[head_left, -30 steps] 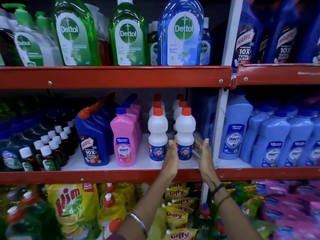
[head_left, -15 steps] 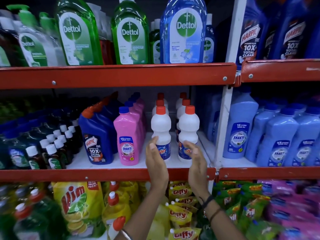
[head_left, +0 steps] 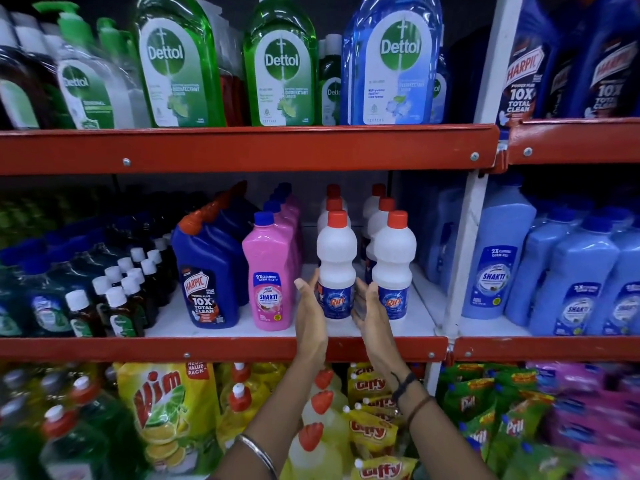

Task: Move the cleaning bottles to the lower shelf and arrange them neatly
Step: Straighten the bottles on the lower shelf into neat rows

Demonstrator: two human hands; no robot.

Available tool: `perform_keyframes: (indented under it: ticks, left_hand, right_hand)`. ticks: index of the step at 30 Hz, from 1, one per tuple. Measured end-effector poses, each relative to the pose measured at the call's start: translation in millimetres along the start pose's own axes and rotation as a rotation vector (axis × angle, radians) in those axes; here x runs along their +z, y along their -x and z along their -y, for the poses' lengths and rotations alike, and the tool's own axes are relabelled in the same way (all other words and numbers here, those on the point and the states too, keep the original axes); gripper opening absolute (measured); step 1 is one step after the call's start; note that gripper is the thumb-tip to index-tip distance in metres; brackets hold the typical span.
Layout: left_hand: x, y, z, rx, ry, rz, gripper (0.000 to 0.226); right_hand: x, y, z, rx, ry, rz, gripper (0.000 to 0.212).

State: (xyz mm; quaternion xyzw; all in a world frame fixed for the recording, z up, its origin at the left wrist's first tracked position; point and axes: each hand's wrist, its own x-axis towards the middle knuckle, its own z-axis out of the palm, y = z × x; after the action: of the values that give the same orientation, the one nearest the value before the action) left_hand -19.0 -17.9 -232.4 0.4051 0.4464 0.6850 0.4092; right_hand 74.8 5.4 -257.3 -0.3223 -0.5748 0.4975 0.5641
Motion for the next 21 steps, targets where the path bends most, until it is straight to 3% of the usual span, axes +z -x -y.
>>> perform_keyframes:
  ticks: [3,8,11,14,17,21]
  left_hand:
    - [-2,-4,1,-0.003,-0.008,0.001,0.059]
    - [-5,-1,3,0.031,-0.014,0.001,0.055]
    - [-18,15,7,0.326,-0.106,-0.12,0.043]
    - [-43,19,10,0.553,-0.174,-0.247,0.043]
    - [-69,11,-1,0.518,-0.128,-0.295,0.049]
    - [-98,-7,-8,0.381,-0.124,-0.22,0.051]
  right_hand:
    - [-1,-1,0,0.016,-0.019,-0.017,0.074]
    - [5,6,2,-0.031,0.033,-0.089,0.069]
    - [18,23,0,-0.221,0.198,-0.231,0.059]
    - [37,33,-2,-0.311,0.202,-0.154,0.056]
    - [60,27,-4,-0.222,0.204,-0.018,0.059]
    - [89,12,-3,-0.08,0.146,0.075,0.057]
